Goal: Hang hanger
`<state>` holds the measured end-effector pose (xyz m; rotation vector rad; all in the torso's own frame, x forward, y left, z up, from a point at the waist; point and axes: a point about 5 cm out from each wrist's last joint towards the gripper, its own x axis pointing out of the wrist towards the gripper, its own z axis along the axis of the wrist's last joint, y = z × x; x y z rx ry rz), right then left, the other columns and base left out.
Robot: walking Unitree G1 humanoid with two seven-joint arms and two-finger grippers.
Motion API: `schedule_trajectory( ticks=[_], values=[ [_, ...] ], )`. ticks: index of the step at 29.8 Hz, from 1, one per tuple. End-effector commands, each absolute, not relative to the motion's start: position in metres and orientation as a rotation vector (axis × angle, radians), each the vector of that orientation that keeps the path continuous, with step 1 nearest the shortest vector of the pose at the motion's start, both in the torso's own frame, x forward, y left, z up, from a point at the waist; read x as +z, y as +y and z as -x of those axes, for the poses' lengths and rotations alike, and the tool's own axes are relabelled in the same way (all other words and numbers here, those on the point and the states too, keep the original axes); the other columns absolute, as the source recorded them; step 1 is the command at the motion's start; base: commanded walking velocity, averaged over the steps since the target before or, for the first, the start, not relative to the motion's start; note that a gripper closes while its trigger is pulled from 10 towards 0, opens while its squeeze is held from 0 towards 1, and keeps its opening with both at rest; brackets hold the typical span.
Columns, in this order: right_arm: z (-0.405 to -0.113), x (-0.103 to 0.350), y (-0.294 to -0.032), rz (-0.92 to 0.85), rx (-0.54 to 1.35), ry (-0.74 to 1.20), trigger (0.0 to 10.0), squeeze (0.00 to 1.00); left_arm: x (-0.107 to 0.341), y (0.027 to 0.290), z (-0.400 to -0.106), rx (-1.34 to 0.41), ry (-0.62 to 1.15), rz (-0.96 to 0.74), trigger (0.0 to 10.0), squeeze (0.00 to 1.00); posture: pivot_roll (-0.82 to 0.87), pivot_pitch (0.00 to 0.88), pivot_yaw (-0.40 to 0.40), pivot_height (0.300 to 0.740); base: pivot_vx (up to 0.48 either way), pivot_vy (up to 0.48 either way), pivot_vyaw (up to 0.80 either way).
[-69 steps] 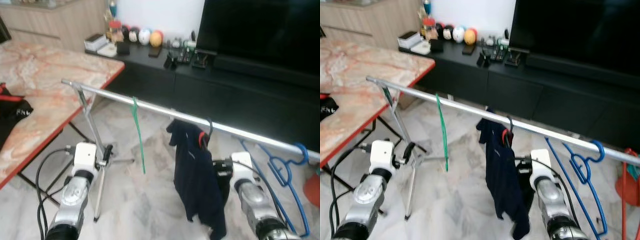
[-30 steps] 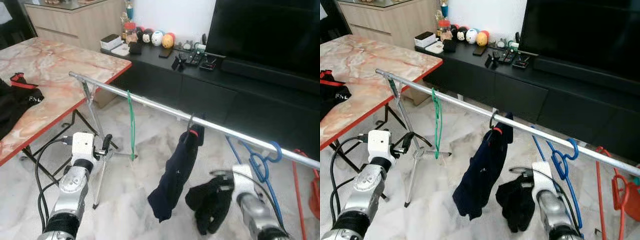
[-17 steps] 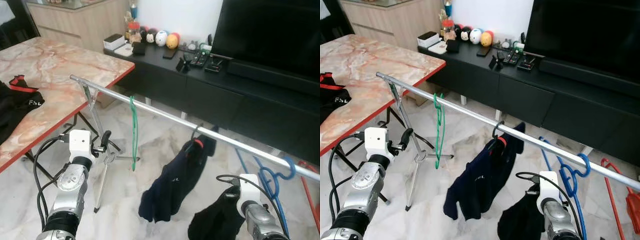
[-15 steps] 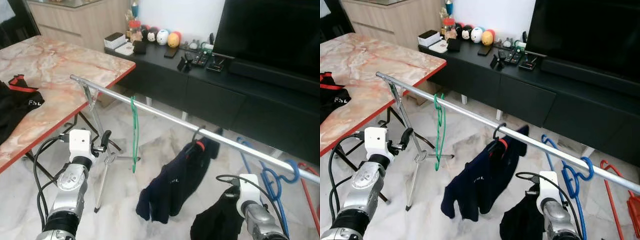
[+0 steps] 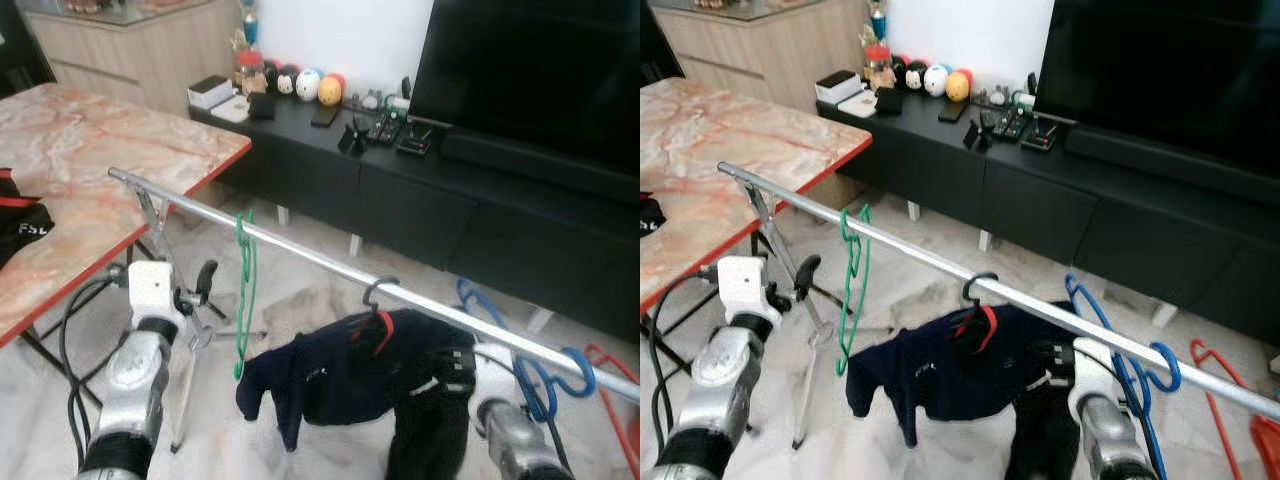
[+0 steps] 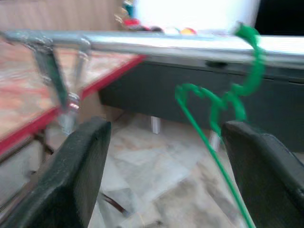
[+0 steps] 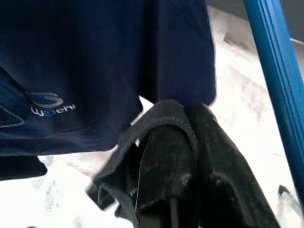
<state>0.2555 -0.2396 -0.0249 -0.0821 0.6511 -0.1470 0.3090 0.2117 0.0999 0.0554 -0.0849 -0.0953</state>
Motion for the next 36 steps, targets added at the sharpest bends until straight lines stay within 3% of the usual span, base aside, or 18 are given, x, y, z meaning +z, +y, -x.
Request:
schedule_trajectory(
  ticks=[1,5,9,11,15,16,17,36],
  values=[
    [-0.253,-0.027,-0.24,0.074,-0.151,0.66,10.0,0.0,0.093,0.209,-0.306,-0.151,-0.013,-0.001,10.0,0.0,0.03,0.0,-0.004,0.74,0.0,0.0,0.0],
    [-0.253,-0.027,-0.24,0.074,-0.153,0.66,10.0,0.0,0.088,0.21,-0.302,-0.21,0.08,0.026,10.0,0.0,0.03,0.0,-0.003,0.74,0.0,0.0,0.0],
    [-0.254,-0.026,-0.24,0.074,-0.151,0.661,10.0,0.0,0.095,0.218,-0.312,-0.15,0.144,0.011,10.0,0.0,0.04,0.0,-0.005,0.74,0.0,0.0,0.0],
    [-0.254,-0.026,-0.24,0.074,-0.15,0.66,10.0,0.0,0.109,0.212,-0.321,-0.176,0.126,0.092,10.0,0.0,0.04,0.0,-0.006,0.74,0.0,0.0,0.0],
    [-0.256,-0.025,-0.239,0.071,-0.152,0.652,10.0,0.0,0.116,0.205,-0.331,-0.217,0.15,0.082,10.0,0.0,0.03,0.0,-0.003,0.74,0.0,0.0,0.0],
    [-0.257,-0.024,-0.239,0.07,-0.151,0.647,10.0,0.0,0.118,0.204,-0.338,-0.224,0.169,0.092,10.0,0.28,0.03,0.0,-0.002,0.74,0.0,0.0,0.0],
    [-0.258,-0.023,-0.238,0.07,-0.151,0.642,10.0,0.0,0.12,0.203,-0.344,-0.229,0.181,0.102,10.0,1.0,0.02,0.0,0.005,0.74,0.0,0.0,0.0],
    [-0.249,-0.025,-0.247,0.066,-0.18,0.624,10.0,0.0,0.126,0.198,-0.378,-0.253,0.32,0.026,10.0,1.0,-0.05,0.0,0.048,0.74,0.0,0.0,0.0]
  ],
)
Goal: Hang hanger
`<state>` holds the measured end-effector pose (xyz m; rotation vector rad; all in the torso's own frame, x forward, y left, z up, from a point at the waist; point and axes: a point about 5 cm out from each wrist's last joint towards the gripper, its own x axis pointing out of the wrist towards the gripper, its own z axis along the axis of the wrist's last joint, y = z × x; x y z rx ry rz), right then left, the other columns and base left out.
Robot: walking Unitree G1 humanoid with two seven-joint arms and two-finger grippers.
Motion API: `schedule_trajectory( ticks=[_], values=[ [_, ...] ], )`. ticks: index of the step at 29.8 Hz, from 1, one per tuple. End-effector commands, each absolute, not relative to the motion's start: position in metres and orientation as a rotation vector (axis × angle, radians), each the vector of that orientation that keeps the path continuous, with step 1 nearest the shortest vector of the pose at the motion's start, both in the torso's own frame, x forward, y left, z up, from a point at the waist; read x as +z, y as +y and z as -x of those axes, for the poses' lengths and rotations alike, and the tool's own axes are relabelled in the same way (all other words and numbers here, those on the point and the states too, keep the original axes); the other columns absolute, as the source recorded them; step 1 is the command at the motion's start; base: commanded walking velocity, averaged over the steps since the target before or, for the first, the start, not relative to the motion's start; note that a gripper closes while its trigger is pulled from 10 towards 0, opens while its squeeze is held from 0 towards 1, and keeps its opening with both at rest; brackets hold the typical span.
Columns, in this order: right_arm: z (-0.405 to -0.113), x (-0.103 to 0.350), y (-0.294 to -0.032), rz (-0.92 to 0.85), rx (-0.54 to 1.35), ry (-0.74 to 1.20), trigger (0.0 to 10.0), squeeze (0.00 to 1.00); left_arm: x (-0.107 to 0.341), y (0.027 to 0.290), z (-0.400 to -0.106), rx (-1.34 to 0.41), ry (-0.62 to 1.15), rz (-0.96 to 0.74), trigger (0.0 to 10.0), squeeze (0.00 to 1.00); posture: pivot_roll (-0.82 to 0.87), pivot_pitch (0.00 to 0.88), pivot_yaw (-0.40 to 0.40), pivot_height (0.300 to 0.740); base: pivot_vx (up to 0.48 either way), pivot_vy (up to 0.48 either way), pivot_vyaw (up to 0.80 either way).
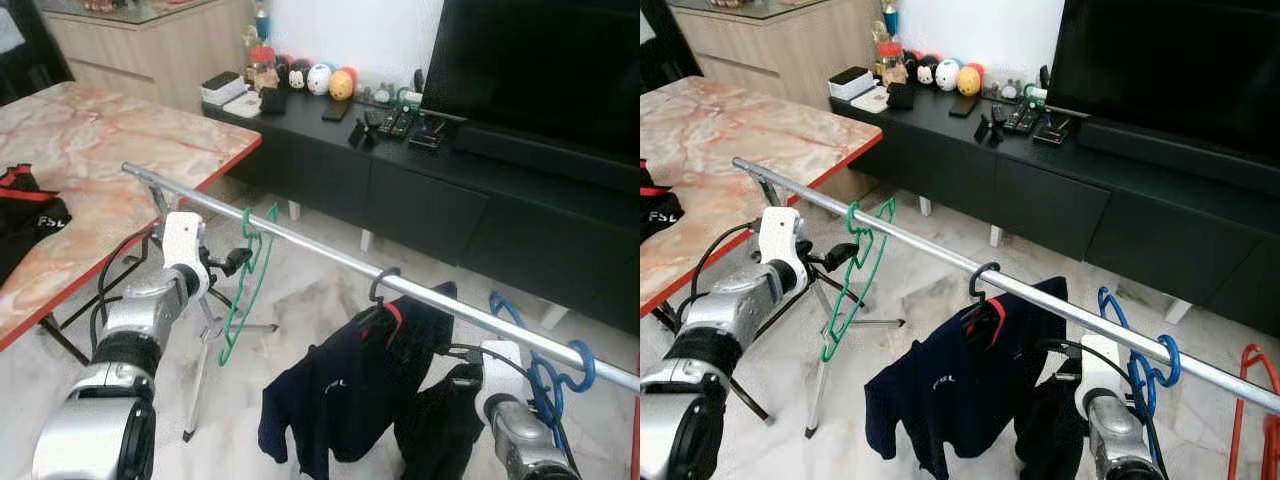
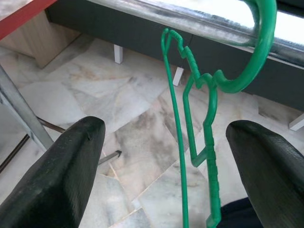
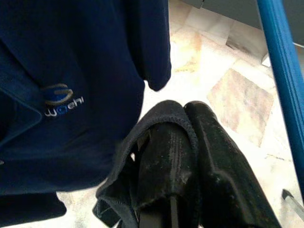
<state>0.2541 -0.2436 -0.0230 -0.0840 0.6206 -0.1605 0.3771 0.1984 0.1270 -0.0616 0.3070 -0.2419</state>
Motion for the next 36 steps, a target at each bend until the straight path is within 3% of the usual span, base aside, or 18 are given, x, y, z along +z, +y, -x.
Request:
schedule_trajectory(
  ticks=[1,13,14,15,16,17,36],
  values=[
    [-0.249,-0.025,-0.248,0.067,-0.181,0.624,10.0,0.0,0.125,0.196,-0.378,-0.263,0.322,0.021,10.0,0.0,-0.05,0.0,0.047,0.74,0.0,0.0,0.0],
    [-0.245,-0.026,-0.25,0.067,-0.186,0.621,10.0,0.0,0.119,0.178,-0.383,-0.198,0.271,-0.08,10.0,0.0,-0.08,0.0,0.046,0.74,0.0,0.0,0.0],
    [-0.244,-0.026,-0.251,0.067,-0.187,0.622,10.0,0.0,0.116,0.176,-0.383,-0.198,0.281,-0.117,7.5,0.0,-0.08,0.0,0.046,0.74,0.0,0.0,0.0],
    [-0.244,-0.027,-0.251,0.067,-0.188,0.622,10.0,0.0,0.115,0.176,-0.382,-0.193,0.284,-0.129,4.0,0.0,-0.08,0.0,0.046,0.74,0.0,0.0,0.0],
    [-0.244,-0.027,-0.251,0.068,-0.189,0.622,10.0,0.0,0.114,0.175,-0.382,-0.188,0.285,-0.136,4.0,0.0,-0.08,0.0,0.046,0.74,0.0,0.0,0.0],
    [-0.244,-0.026,-0.251,0.067,-0.189,0.622,10.0,0.0,0.113,0.175,-0.382,-0.183,0.286,-0.133,0.1,0.0,-0.08,0.0,0.046,0.74,0.0,0.0,0.0],
    [-0.244,-0.027,-0.249,0.066,-0.187,0.626,10.0,0.0,0.102,0.17,-0.376,-0.244,0.287,-0.151,0.0,0.0,-0.09,0.0,0.045,0.74,0.0,0.0,0.0]
  ],
)
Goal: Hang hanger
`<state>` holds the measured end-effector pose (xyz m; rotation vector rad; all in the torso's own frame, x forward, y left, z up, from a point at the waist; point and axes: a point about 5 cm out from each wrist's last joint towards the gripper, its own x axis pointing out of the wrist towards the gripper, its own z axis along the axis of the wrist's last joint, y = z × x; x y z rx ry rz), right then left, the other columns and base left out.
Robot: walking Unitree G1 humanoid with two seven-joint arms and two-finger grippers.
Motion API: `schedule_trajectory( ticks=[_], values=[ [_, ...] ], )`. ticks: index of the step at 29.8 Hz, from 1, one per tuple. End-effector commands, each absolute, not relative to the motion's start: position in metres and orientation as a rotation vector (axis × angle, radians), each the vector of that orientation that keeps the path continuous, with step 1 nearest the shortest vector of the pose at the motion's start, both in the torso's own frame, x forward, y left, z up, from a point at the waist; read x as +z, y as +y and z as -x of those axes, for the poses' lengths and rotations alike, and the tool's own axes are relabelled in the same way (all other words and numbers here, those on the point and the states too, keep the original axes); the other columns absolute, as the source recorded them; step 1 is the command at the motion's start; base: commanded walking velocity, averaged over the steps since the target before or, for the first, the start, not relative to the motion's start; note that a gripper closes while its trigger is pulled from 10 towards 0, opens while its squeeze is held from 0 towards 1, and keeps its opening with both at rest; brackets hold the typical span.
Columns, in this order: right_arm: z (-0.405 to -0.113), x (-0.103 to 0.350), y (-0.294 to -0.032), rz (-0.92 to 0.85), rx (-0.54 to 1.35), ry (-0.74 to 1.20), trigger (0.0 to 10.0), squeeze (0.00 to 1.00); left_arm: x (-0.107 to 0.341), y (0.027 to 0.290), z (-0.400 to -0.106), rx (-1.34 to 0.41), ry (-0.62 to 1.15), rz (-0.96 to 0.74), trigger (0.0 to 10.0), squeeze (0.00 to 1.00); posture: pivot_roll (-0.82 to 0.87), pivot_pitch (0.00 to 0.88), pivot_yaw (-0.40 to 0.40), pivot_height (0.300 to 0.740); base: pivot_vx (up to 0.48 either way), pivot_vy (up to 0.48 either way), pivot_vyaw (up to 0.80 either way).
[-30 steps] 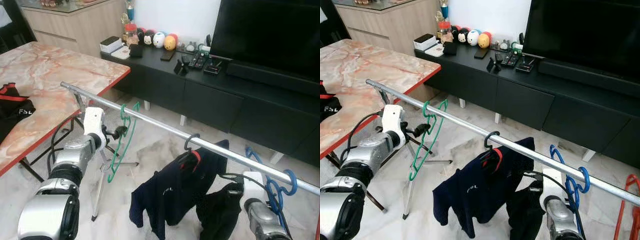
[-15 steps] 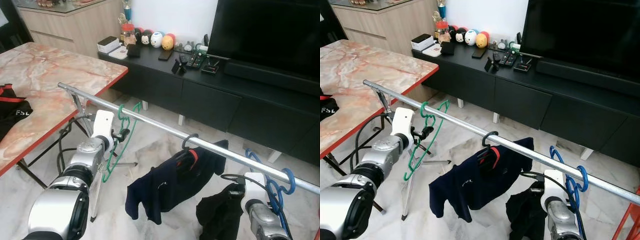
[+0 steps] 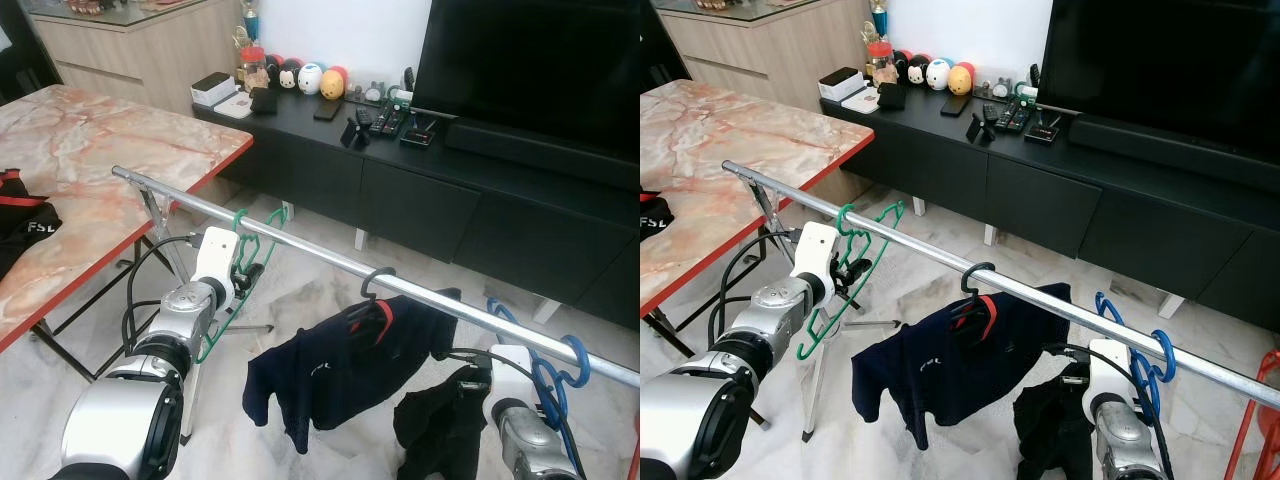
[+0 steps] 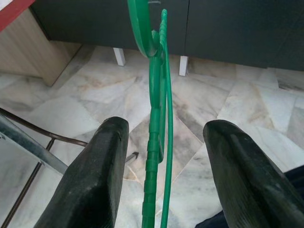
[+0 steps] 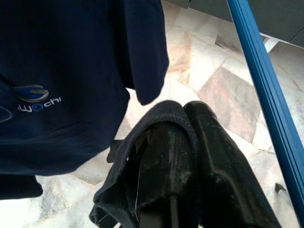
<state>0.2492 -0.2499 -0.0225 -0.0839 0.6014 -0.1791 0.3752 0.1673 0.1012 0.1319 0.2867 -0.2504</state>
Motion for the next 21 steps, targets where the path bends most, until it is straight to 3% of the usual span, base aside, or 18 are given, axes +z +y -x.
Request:
schedule_trajectory(
  ticks=[1,21],
  values=[
    [-0.2439,-0.0273,-0.2491,0.066,-0.186,0.626,10.0,0.0,0.1023,0.1699,-0.3759,-0.244,0.286,-0.151,0.0,0.0,-0.09,0.0,0.045,0.74,0.0,0.0,0.0],
    [-0.2471,-0.0252,-0.2489,0.068,-0.184,0.623,10.0,0.0,0.1042,0.1775,-0.3765,-0.22,0.288,-0.15,0.0,0.0,-0.08,0.0,0.043,0.74,0.0,0.0,0.0]
  ],
)
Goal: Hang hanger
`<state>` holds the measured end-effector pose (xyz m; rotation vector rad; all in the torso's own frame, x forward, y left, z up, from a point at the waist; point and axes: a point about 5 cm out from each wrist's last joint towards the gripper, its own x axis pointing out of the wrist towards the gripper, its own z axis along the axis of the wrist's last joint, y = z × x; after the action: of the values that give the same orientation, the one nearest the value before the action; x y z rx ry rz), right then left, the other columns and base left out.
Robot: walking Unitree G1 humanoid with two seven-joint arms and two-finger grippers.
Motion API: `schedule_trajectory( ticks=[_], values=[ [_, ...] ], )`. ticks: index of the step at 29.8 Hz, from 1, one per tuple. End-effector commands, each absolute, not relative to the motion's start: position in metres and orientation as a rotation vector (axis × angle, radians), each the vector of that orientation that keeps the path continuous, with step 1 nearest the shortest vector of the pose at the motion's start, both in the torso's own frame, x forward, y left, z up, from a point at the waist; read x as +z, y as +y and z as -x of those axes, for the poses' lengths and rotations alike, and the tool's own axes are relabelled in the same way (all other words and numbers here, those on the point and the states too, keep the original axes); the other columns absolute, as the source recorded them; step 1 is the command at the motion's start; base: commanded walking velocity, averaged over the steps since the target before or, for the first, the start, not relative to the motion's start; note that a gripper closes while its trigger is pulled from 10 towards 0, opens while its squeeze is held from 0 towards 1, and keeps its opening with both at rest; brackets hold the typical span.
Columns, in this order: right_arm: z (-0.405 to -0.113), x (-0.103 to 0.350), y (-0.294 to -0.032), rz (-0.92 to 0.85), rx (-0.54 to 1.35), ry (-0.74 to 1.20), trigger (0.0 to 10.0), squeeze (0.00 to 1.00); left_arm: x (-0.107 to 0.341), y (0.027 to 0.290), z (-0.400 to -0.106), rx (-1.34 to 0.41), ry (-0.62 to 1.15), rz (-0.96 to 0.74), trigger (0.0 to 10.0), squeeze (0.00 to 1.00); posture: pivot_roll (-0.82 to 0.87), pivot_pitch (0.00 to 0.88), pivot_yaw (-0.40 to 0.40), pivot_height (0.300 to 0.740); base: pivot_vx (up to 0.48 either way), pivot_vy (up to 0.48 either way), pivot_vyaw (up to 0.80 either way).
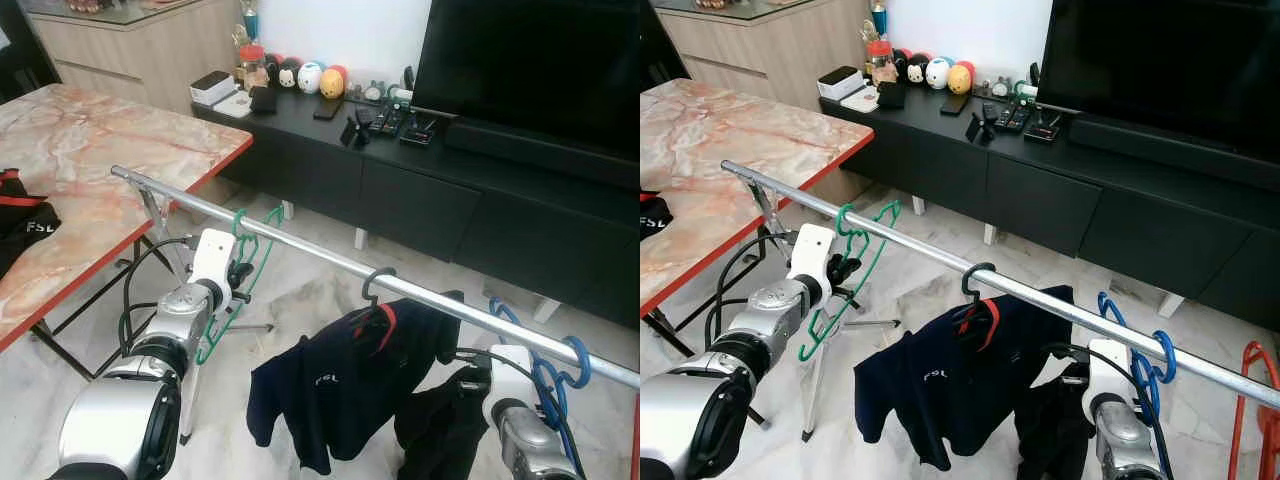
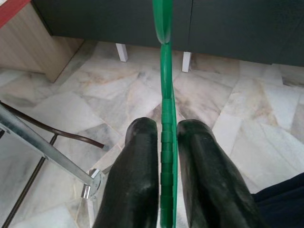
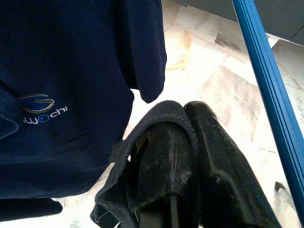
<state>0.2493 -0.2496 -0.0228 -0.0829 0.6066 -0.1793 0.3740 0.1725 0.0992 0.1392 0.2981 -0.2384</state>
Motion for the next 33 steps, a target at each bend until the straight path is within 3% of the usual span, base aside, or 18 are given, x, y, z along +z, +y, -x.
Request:
schedule_trajectory(
  ticks=[1,19,26,27,33],
  values=[
    [-0.247,-0.025,-0.249,0.068,-0.184,0.622,10.0,0.0,0.104,0.178,-0.376,-0.217,0.288,-0.151,0.0,0.0,-0.08,0.0,0.043,0.74,0.0,0.0,0.0],
    [-0.253,-0.021,-0.249,0.065,-0.191,0.611,10.0,0.0,0.106,0.18,-0.377,-0.207,0.275,-0.152,0.0,0.0,-0.08,0.0,0.04,0.74,0.0,0.0,0.0],
    [-0.256,-0.019,-0.248,0.058,-0.194,0.594,10.0,0.0,0.121,0.186,-0.38,-0.166,0.144,-0.114,0.0,0.0,-0.07,0.0,0.039,0.74,0.0,0.0,0.0],
    [-0.256,-0.019,-0.248,0.058,-0.195,0.595,10.0,0.0,0.119,0.186,-0.377,-0.186,0.119,-0.136,10.0,0.0,-0.07,0.0,0.039,0.74,0.0,0.0,0.0],
    [-0.255,-0.02,-0.247,0.058,-0.191,0.6,10.0,0.0,0.098,0.188,-0.356,-0.279,0.1,-0.163,10.0,0.0,-0.05,0.0,0.035,0.74,0.0,0.0,0.0]
  ],
)
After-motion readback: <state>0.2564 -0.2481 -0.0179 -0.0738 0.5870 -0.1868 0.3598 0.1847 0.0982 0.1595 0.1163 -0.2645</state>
